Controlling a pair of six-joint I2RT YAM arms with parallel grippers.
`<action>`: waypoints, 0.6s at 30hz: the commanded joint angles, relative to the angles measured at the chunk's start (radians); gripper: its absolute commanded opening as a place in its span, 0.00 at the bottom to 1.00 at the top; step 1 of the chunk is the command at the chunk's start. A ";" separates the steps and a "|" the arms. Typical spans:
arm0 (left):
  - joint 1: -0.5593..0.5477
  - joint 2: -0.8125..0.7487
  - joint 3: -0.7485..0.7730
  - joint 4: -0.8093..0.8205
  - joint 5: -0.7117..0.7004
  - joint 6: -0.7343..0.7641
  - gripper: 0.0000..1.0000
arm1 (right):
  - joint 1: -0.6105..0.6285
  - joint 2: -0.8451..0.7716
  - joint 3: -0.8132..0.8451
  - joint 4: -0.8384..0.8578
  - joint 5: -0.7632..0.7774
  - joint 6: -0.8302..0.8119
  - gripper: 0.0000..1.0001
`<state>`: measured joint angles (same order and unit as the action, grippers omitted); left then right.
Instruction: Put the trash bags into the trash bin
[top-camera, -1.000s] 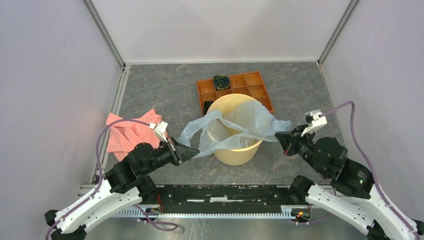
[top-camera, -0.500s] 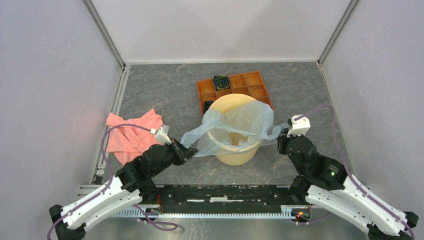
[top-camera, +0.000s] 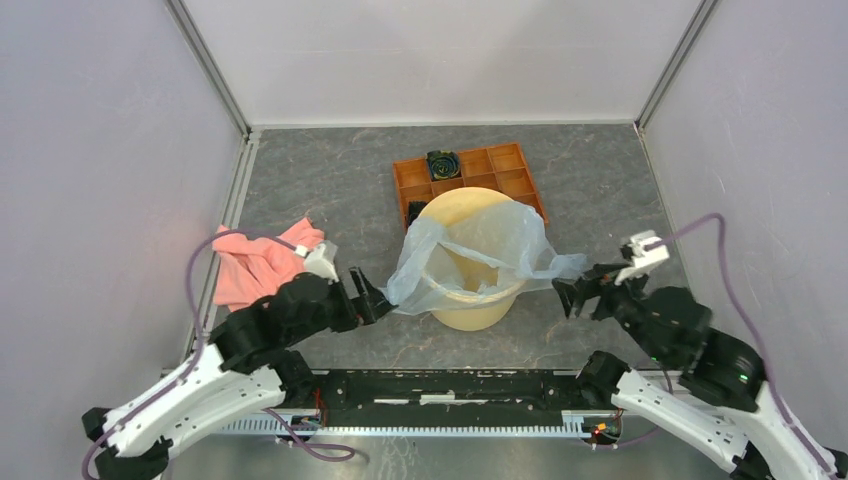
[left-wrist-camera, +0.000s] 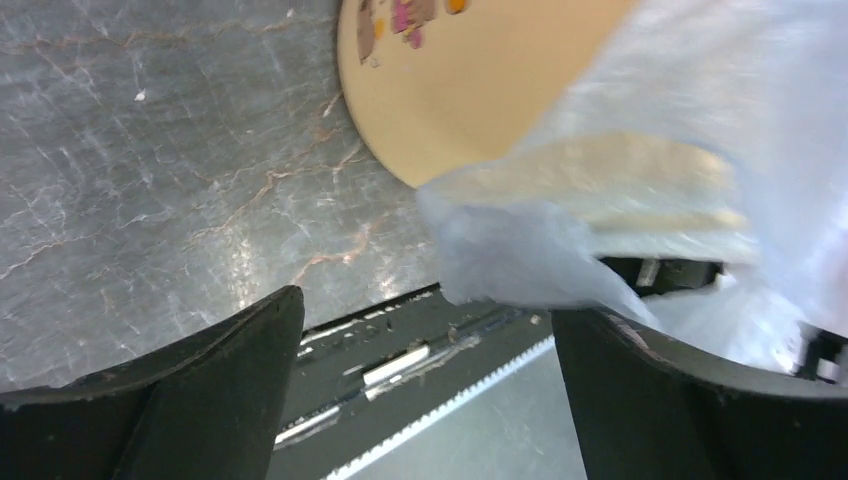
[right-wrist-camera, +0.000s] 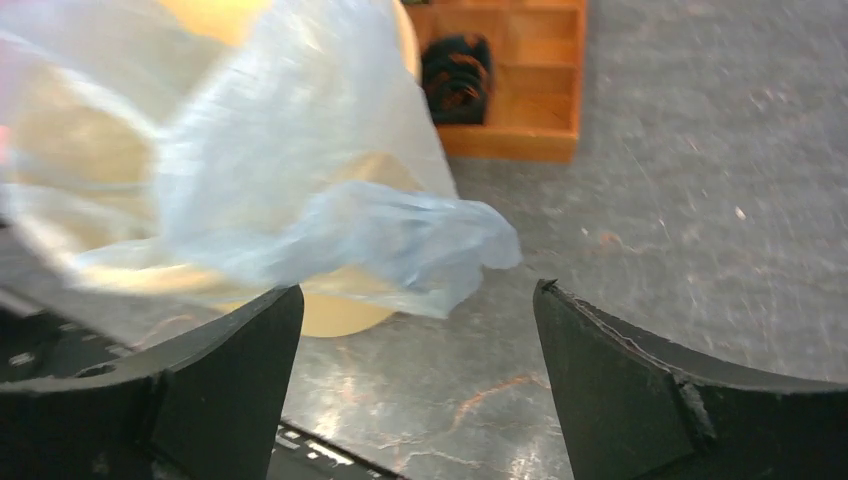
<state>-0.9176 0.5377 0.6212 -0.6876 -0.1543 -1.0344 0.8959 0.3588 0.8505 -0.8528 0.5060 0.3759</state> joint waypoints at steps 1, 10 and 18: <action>0.002 -0.095 0.206 -0.249 -0.007 0.110 1.00 | -0.002 -0.009 0.203 -0.133 -0.219 -0.065 0.94; 0.002 0.149 0.642 -0.211 0.015 0.437 1.00 | -0.002 0.201 0.331 -0.005 -0.429 -0.400 0.98; 0.000 0.401 0.698 -0.157 0.100 0.615 1.00 | -0.002 0.305 0.235 0.034 -0.400 -0.473 0.89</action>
<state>-0.9176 0.8768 1.3338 -0.8581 -0.0814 -0.5640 0.8948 0.6857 1.1164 -0.8581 0.1009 -0.0292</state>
